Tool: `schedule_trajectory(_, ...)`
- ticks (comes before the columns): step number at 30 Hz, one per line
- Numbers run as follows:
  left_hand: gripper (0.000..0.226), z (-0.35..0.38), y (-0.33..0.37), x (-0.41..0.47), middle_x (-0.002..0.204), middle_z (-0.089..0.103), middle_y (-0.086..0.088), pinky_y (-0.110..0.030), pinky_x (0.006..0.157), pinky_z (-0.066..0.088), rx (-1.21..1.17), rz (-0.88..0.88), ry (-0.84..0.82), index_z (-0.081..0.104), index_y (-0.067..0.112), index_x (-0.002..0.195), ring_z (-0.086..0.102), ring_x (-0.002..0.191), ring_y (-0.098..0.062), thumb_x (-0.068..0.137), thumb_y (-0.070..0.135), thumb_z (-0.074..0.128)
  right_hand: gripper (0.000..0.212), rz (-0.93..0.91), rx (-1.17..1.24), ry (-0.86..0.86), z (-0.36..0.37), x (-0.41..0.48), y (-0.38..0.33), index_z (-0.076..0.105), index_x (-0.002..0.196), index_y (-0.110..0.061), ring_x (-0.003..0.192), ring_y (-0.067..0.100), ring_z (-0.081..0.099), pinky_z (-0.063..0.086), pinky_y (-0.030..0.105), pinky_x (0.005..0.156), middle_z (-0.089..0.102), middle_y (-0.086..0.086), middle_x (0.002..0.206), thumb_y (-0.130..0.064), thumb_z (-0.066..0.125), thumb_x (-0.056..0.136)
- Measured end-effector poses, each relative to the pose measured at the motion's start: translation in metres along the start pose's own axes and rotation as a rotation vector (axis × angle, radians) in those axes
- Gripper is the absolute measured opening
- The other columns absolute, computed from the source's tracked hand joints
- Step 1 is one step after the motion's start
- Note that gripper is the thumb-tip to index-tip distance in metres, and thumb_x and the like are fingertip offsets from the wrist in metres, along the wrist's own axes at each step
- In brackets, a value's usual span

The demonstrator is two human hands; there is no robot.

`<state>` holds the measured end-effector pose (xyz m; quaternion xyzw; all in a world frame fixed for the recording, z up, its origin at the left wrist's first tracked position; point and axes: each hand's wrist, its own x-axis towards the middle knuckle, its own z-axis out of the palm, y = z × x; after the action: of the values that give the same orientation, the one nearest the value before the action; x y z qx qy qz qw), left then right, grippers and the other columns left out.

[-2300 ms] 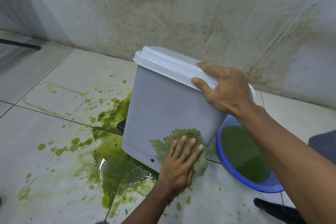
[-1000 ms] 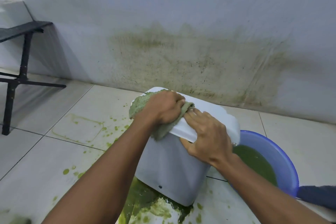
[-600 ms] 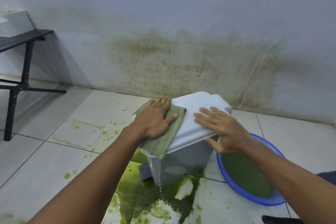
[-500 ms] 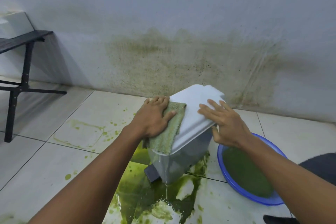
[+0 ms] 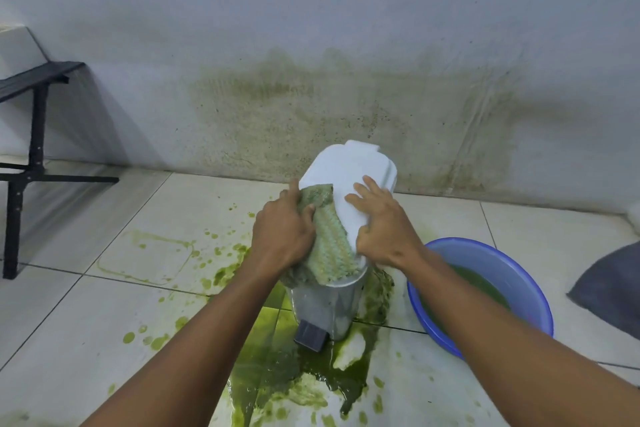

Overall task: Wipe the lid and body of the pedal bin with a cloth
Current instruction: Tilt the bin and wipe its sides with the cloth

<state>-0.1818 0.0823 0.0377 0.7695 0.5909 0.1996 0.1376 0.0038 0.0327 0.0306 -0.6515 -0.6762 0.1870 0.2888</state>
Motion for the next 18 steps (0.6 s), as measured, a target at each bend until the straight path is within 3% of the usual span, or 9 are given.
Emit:
schedule_trajectory(2,0.052,-0.001,-0.005,-0.002,0.133,0.065,-0.012,-0.045,0.100,0.046,-0.173,0.048,0.098,0.044,0.016,0.153,0.059,0.120,-0.037,0.104,0.033,0.051,0.078,-0.088,0.002,0.033,0.014,-0.025,-0.011,0.051,0.144,-0.013,0.151,0.016,0.018,0.016,0.045,0.124,0.036,0.001,0.158,-0.024,0.050,0.066)
schedule_trajectory(4,0.049,0.001,-0.009,-0.007,0.140,0.062,-0.005,-0.049,0.109,0.042,-0.168,0.192,0.046,0.053,0.018,0.147,0.053,0.131,-0.030,0.104,0.040,0.048,0.089,-0.204,-0.080,-0.033,0.027,-0.048,-0.012,0.036,0.152,-0.012,0.154,0.016,0.005,0.004,0.046,0.125,0.023,0.001,0.164,-0.034,0.060,0.069)
schedule_trajectory(6,0.067,0.004,-0.013,-0.014,0.159,0.043,0.001,-0.051,0.121,0.027,-0.093,0.262,-0.083,0.042,0.023,0.155,0.031,0.151,-0.020,0.100,0.060,0.036,0.106,-0.248,-0.233,-0.076,0.033,-0.054,-0.009,0.020,0.157,-0.012,0.154,0.017,-0.009,-0.004,0.048,0.124,0.007,0.001,0.167,-0.048,0.067,0.070)
schedule_trajectory(8,0.078,0.003,-0.016,-0.018,0.166,0.029,0.005,-0.049,0.126,0.018,-0.078,0.256,-0.106,0.032,0.028,0.160,0.017,0.156,-0.015,0.095,0.071,0.032,0.110,-0.226,-0.326,-0.075,0.035,-0.048,-0.013,0.017,0.157,-0.012,0.154,0.022,-0.006,0.003,0.054,0.123,0.008,0.004,0.167,-0.041,0.072,0.067)
schedule_trajectory(12,0.067,-0.006,-0.014,-0.017,0.159,0.044,0.007,-0.042,0.123,0.027,-0.224,0.232,-0.043,0.045,0.027,0.154,0.030,0.151,-0.012,0.098,0.065,0.044,0.107,-0.181,-0.361,-0.072,0.028,-0.040,-0.031,0.019,0.155,-0.009,0.150,0.034,0.017,0.027,0.058,0.116,0.024,0.010,0.161,-0.027,0.076,0.066)
schedule_trajectory(16,0.058,-0.013,-0.006,-0.005,0.153,0.051,0.005,-0.040,0.117,0.036,-0.207,0.244,-0.065,0.049,0.024,0.151,0.041,0.144,-0.015,0.102,0.053,0.050,0.118,-0.116,-0.295,-0.068,0.009,-0.025,-0.028,0.012,0.158,-0.022,0.135,0.040,0.039,0.042,0.048,0.105,0.033,0.015,0.154,-0.028,0.073,0.058)
schedule_trajectory(18,0.044,-0.020,0.002,0.007,0.141,0.063,0.000,-0.034,0.107,0.044,-0.276,0.229,0.007,0.060,0.021,0.143,0.055,0.130,-0.018,0.103,0.038,0.054,0.119,-0.136,-0.191,-0.044,-0.006,-0.009,-0.028,0.015,0.158,-0.019,0.127,0.035,0.049,0.048,0.041,0.098,0.044,0.012,0.148,-0.030,0.073,0.055)
